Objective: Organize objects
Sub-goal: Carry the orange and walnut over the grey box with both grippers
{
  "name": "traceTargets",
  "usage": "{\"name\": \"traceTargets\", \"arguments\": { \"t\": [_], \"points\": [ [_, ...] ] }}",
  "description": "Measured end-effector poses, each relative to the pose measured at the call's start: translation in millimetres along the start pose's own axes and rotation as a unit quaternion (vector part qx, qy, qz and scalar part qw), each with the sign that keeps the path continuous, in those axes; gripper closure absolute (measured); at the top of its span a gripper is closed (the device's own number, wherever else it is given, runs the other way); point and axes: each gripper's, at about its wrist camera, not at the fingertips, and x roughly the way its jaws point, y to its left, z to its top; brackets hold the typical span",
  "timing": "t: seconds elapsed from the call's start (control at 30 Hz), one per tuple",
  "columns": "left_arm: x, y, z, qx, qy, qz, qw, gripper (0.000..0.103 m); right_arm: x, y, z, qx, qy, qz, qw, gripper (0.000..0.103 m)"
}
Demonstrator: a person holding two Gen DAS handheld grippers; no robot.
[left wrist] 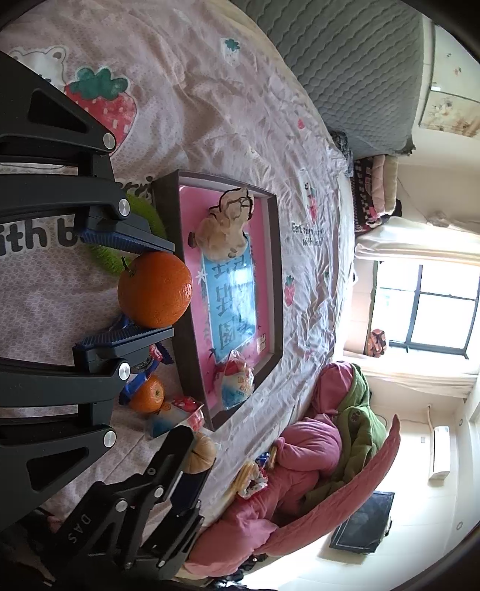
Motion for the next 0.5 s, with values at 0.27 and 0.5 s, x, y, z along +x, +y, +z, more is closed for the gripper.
{"name": "traceTargets", "arguments": {
  "t": [0.27,0.5],
  "points": [
    [10,3,7,-0.001,0.014,0.004,0.9999,0.065,7,-4,9,-0.006,0.000,-0.001,1.000,0.069],
    [13,6,22,0.006,0.004,0.010,0.9999,0.065,15,-8,19,-0.010,-0.006,-0.003,1.000,0.069]
  ]
}}
